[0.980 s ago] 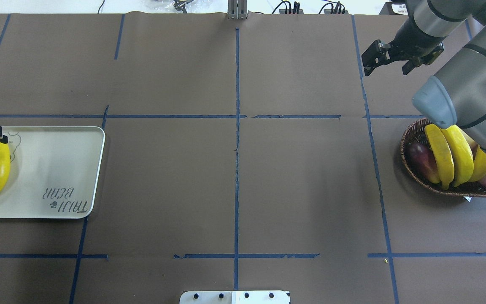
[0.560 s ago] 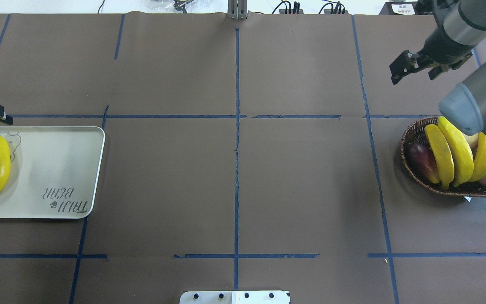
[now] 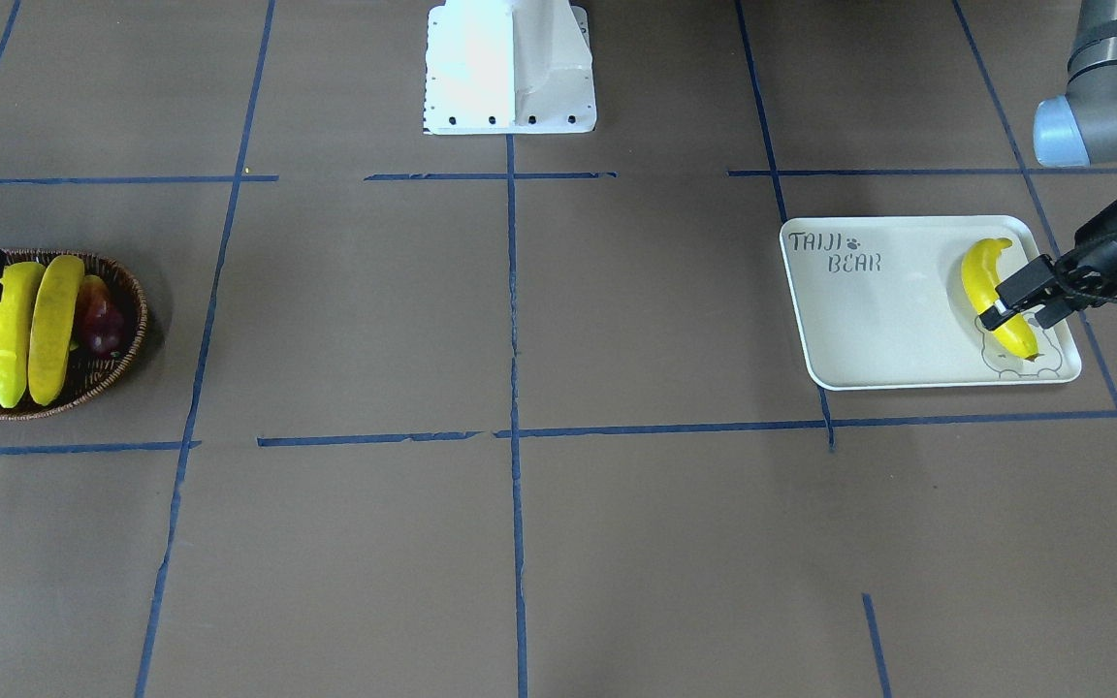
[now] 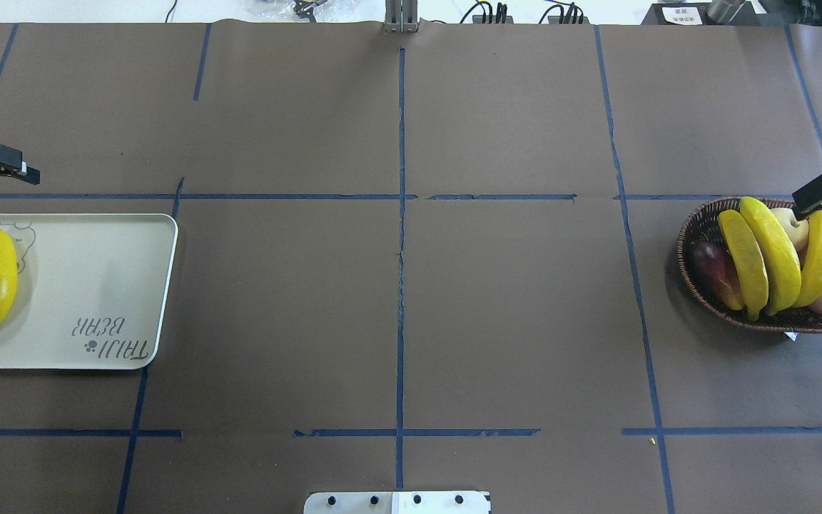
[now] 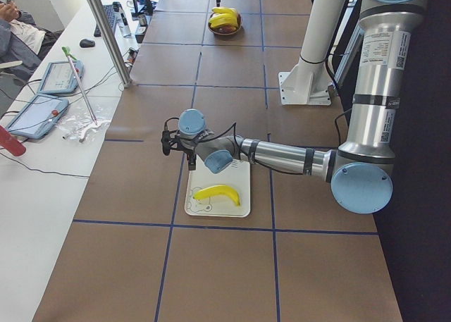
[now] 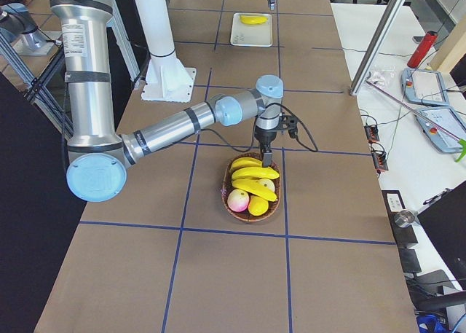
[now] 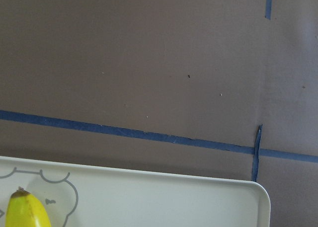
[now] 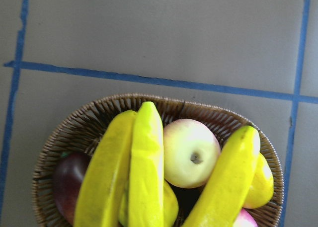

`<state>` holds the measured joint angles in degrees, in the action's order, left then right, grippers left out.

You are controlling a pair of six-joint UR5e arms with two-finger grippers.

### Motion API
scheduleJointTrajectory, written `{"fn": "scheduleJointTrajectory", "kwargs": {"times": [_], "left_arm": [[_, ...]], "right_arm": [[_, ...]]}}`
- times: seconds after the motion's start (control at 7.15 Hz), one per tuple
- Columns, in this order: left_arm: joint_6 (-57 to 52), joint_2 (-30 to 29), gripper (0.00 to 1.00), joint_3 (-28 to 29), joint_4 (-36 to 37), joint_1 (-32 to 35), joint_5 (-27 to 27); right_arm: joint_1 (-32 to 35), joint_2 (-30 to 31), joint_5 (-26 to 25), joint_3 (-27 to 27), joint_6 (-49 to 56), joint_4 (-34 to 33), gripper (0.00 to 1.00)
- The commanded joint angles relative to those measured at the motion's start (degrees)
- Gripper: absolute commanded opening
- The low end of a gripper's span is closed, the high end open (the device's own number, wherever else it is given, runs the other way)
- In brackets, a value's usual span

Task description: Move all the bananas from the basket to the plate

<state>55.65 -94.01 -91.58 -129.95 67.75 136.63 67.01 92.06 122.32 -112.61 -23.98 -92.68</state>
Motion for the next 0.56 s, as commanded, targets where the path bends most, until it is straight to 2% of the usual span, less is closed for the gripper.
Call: {"fn": "scheduleJointTrajectory", "kwargs": {"times": [0.0, 0.28, 0.42], "left_arm": [[0.1, -0.4, 1.0, -0.2, 0.0, -0.1, 0.1], [0.1, -0.4, 1.0, -0.2, 0.0, -0.1, 0.1], [0.1, -0.4, 1.0, -0.5, 0.0, -0.2, 0.2]], "right_arm": [[0.6, 7.0, -3.7, -0.1, -10.5, 8.0, 0.98], [0.4, 10.1, -4.4, 2.6, -18.7, 18.3, 0.99], [-0.6, 10.1, -4.5, 3.4, -21.8, 20.7, 0.99]]}}
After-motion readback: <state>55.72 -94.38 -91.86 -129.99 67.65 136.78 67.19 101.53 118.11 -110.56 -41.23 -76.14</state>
